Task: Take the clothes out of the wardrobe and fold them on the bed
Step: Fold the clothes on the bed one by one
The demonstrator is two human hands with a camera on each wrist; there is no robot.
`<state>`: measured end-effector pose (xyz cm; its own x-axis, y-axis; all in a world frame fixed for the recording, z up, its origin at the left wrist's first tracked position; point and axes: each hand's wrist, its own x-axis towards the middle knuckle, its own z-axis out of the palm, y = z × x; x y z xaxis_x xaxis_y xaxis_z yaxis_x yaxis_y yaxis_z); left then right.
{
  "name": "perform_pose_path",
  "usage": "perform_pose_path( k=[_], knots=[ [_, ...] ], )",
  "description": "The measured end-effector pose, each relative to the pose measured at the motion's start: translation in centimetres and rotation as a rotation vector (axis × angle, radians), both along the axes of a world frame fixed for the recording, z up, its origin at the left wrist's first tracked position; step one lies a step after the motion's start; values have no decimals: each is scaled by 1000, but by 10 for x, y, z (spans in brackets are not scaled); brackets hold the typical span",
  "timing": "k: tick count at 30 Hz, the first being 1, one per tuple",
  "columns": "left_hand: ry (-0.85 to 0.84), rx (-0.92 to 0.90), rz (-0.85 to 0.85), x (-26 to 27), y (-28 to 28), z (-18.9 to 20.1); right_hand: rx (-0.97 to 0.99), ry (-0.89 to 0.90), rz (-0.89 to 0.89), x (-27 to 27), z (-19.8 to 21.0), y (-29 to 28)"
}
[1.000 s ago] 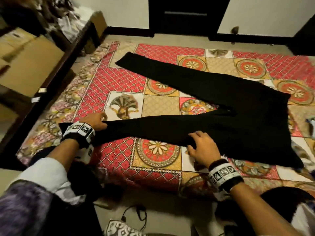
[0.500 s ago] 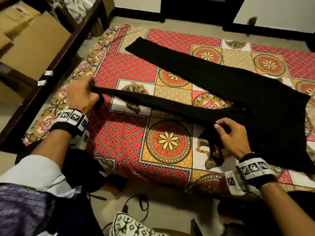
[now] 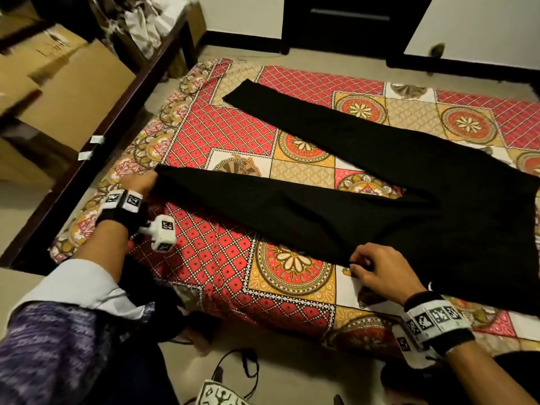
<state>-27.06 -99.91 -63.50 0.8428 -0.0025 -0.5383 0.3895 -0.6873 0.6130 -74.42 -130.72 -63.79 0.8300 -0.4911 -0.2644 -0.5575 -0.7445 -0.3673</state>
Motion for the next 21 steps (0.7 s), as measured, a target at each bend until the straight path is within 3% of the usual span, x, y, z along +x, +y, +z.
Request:
perform_pose_path(
  k=[4,7,14,17,19,21],
  knots=[
    [229,-517,422,-10,-4,23,29,22,-7,-1,2,-2],
    [351,-665,491,1,3,22,20,14,-6,0,-1,-3],
    [226,-550,282,-9,-24,26,8,6,-18,-1,1,2],
    [237,-381,156,-1,-25,29,35,-29,-21,-1,1,3],
    [230,-228,-65,12,-22,20,40,-61,-36,-1,0,5],
    [155,-189,-43,30,-20,11,29,-80,-59,0,-3,5]
  ],
)
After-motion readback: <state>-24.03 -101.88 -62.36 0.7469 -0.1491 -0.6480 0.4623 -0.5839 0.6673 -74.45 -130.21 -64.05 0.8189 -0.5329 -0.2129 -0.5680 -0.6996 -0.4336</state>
